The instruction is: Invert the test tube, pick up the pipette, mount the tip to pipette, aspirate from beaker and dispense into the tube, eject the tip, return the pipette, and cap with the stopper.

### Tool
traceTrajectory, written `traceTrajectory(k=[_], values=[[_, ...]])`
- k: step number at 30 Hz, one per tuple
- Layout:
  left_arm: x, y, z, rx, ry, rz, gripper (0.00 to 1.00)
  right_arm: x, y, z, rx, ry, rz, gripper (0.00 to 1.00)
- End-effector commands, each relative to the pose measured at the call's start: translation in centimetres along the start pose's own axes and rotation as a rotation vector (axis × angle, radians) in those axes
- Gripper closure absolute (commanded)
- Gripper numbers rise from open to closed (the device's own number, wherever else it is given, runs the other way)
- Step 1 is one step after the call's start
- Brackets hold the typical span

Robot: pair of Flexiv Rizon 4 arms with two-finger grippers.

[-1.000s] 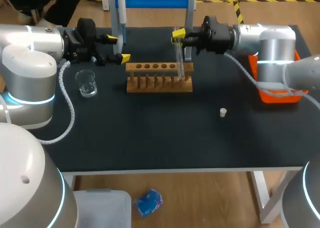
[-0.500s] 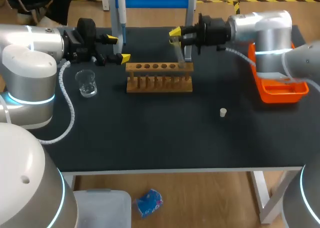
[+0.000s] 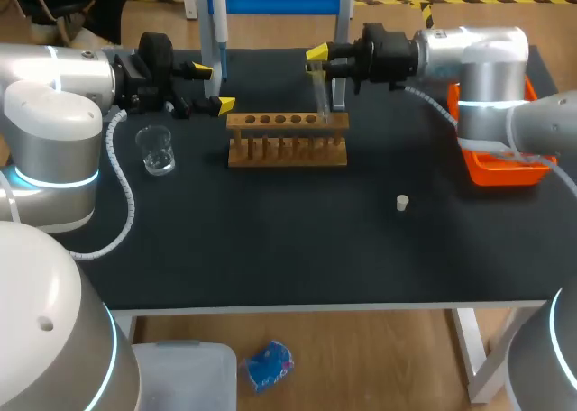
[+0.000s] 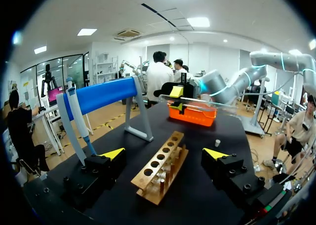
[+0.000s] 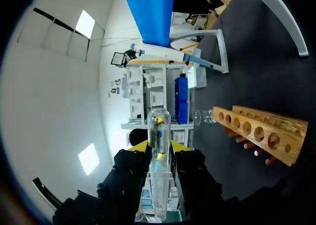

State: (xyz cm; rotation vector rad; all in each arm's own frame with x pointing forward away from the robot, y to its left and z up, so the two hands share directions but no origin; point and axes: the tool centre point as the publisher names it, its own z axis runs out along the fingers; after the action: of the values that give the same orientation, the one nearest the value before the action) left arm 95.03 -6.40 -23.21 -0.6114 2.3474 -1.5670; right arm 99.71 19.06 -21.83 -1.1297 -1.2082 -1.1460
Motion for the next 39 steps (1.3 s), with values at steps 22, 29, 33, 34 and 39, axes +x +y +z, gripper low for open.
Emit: traceTrajectory(k=[22, 29, 33, 34, 39], values=[[8.0, -1.3, 0.2, 0.367, 0.084, 0.521, 0.00, 0.1, 0.0, 0.0, -0.002, -0.008, -0.020, 1.00], [8.0, -1.3, 0.2, 0.367, 0.084, 0.521, 0.00, 0.1, 0.0, 0.0, -0.002, -0.008, -0.020, 1.00], [7.8, -1.8, 0.5, 0.389, 0.097, 0.667, 0.00, 0.1, 0.0, 0.0, -0.002, -0.008, -0.020, 1.00], [8.1, -2.1, 0.7, 0.430, 0.126, 0.756, 0.00, 0.1, 0.0, 0.0, -0.002, -0.008, -0.020, 1.00], [8.7, -2.7, 1.4, 0.546, 0.093, 0.970, 0.00, 0.1, 0.0, 0.0, -0.002, -0.008, -0.020, 1.00]])
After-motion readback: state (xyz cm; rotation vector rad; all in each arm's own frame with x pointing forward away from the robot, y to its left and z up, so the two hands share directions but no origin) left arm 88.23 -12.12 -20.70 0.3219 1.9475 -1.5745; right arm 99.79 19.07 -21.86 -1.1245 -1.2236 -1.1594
